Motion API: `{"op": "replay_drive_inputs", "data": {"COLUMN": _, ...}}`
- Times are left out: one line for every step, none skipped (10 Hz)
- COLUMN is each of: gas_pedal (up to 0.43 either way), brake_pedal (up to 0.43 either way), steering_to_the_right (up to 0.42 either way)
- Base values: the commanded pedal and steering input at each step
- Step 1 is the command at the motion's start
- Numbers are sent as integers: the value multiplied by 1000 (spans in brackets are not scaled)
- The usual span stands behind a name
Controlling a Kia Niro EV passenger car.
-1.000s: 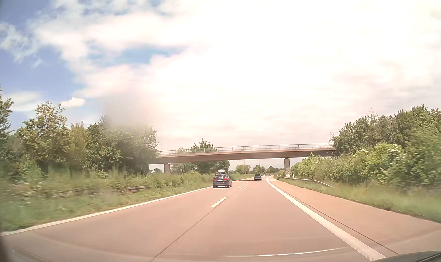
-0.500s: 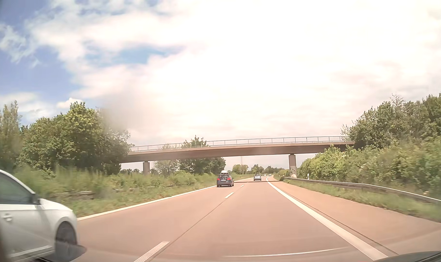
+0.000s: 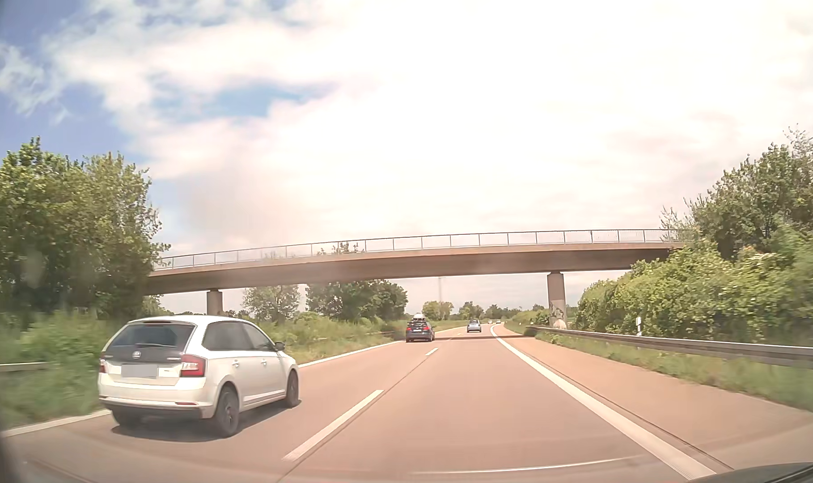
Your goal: Follow the waypoints while adhering to traffic rules and regulations
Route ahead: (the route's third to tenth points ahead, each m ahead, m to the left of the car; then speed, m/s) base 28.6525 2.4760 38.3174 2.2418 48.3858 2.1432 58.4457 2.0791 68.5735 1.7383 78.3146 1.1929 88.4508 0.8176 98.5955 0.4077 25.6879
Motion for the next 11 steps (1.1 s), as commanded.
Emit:
{"op": "replay_drive_inputs", "data": {"gas_pedal": 189, "brake_pedal": 0, "steering_to_the_right": 3}}
{"op": "replay_drive_inputs", "data": {"gas_pedal": 189, "brake_pedal": 0, "steering_to_the_right": 3}}
{"op": "replay_drive_inputs", "data": {"gas_pedal": 189, "brake_pedal": 0, "steering_to_the_right": 3}}
{"op": "replay_drive_inputs", "data": {"gas_pedal": 189, "brake_pedal": 0, "steering_to_the_right": 3}}
{"op": "replay_drive_inputs", "data": {"gas_pedal": 189, "brake_pedal": 0, "steering_to_the_right": 3}}
{"op": "replay_drive_inputs", "data": {"gas_pedal": 189, "brake_pedal": 0, "steering_to_the_right": 3}}
{"op": "replay_drive_inputs", "data": {"gas_pedal": 189, "brake_pedal": 0, "steering_to_the_right": 3}}
{"op": "replay_drive_inputs", "data": {"gas_pedal": 189, "brake_pedal": 0, "steering_to_the_right": 3}}
{"op": "replay_drive_inputs", "data": {"gas_pedal": 189, "brake_pedal": 0, "steering_to_the_right": 3}}
{"op": "replay_drive_inputs", "data": {"gas_pedal": 189, "brake_pedal": 0, "steering_to_the_right": 3}}
{"op": "replay_drive_inputs", "data": {"gas_pedal": 189, "brake_pedal": 0, "steering_to_the_right": 3}}
